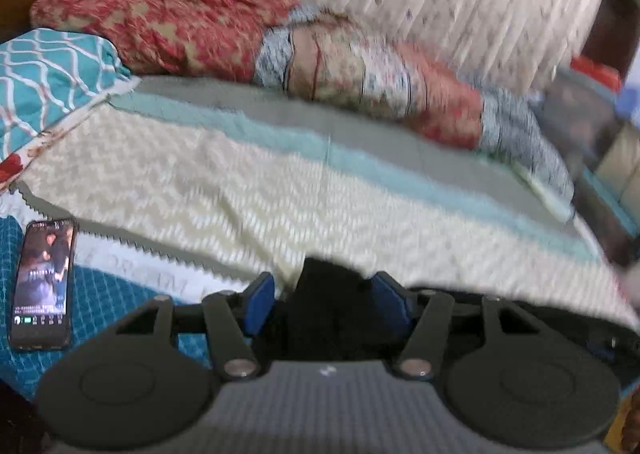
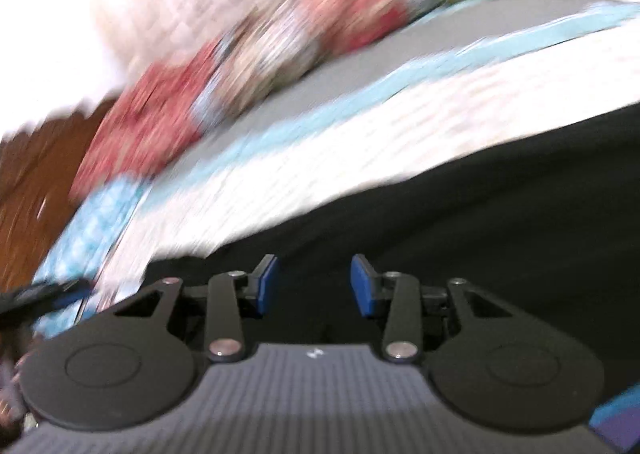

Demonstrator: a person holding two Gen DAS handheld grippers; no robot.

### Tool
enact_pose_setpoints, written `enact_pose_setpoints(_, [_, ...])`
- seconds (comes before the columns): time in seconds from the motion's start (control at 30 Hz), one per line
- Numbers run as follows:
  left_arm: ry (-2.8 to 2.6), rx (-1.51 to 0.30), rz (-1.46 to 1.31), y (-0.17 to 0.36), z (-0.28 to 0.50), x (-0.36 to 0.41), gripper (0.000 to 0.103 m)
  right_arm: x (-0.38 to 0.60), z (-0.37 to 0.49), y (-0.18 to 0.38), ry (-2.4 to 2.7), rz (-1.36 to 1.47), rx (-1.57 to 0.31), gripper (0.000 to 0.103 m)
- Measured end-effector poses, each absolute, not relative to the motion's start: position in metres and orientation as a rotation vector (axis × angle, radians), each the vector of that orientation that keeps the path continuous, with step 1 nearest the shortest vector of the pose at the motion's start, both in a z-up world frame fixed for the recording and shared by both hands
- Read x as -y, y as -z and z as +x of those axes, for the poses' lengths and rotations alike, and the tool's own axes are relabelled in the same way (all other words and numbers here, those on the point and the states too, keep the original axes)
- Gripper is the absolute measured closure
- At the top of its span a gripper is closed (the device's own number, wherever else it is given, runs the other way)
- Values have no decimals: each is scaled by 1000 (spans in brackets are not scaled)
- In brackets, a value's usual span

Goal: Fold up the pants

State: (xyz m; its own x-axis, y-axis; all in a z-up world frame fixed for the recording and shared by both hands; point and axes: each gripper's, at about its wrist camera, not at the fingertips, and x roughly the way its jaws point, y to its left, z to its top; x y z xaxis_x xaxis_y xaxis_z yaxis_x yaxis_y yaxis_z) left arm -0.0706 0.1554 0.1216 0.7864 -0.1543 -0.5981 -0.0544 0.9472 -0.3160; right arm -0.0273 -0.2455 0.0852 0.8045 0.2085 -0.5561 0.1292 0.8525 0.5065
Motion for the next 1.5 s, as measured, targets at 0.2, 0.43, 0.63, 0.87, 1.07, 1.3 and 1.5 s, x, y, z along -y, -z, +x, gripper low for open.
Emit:
enact_pose_setpoints(0.2, [210, -741, -270, -117, -36, -86, 48, 365, -107, -92, 364, 640, -392, 48])
enact_pose_setpoints(0.43, [348, -1006, -234, -63, -15, 11, 48, 465, -171, -65, 720, 698, -268, 37])
enact_pose_setpoints(0.63, [365, -1046, -170, -60, -19, 40, 47, 504, -160, -38, 709, 698, -327, 30])
enact_pose_setpoints(0.87, [336, -1059, -153, -66, -17, 46, 45, 516, -143, -31, 659, 648, -358, 30])
enact_pose_setpoints(1.07, [336, -1077, -146, -63, -16, 54, 44, 517, -148, -36, 658, 647, -303, 52])
enact_pose_setpoints(1.3, [342, -1076, -150, -63, -17, 54, 42, 532, -143, -31, 664, 728, -327, 59])
enact_pose_setpoints(1.5, [333, -1061, -171, -64, -19, 44, 42, 484, -123, -95, 468, 551, -287, 83])
